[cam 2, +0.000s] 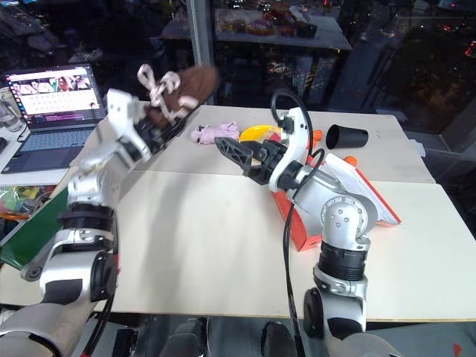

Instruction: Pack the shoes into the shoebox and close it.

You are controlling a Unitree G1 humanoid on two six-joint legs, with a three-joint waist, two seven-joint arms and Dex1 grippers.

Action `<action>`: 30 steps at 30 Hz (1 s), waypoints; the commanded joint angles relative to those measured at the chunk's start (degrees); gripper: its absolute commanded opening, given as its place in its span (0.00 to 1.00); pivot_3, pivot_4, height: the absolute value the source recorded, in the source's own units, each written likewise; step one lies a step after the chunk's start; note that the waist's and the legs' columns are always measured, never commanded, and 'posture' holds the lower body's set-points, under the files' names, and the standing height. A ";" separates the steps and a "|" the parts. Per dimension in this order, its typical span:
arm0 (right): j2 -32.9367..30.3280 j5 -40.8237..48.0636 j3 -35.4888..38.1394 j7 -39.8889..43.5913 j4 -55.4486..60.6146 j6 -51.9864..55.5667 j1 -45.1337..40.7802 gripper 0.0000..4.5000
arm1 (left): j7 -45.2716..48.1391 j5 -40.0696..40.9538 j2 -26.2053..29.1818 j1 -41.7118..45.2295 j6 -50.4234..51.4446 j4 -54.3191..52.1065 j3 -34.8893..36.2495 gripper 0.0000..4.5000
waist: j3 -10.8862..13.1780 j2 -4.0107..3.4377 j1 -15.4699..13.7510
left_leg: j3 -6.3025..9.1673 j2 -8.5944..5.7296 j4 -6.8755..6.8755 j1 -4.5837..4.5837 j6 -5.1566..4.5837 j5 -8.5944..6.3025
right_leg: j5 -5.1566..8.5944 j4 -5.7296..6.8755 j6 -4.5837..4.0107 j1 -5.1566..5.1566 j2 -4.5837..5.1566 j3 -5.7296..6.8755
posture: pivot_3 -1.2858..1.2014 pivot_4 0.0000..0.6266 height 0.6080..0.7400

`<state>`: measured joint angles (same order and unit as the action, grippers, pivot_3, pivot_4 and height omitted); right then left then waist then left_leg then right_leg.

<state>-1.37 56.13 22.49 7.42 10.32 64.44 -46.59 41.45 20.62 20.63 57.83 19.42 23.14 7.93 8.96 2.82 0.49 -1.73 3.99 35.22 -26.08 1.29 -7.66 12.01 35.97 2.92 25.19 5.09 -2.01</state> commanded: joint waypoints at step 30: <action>-11.89 21.40 3.91 -17.36 -4.18 -13.21 -5.22 0.10 | -2.44 8.62 -7.48 -4.66 11.57 -19.14 -3.81 0.68 | 0.24 -0.38 1.27 | 0.04 -0.03 0.05 0.15 -0.27 0.16 | 0.00 0.06 -0.01 -0.11 -0.03 -0.09 | 0.52 0.24 1.00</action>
<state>-11.85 77.65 27.20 -10.64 5.77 51.85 -51.49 39.41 28.01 12.89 52.84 31.31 6.97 2.58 9.20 2.44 1.76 -1.68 3.96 35.27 -25.92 1.02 -7.49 12.01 36.02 2.91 25.08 5.06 -2.10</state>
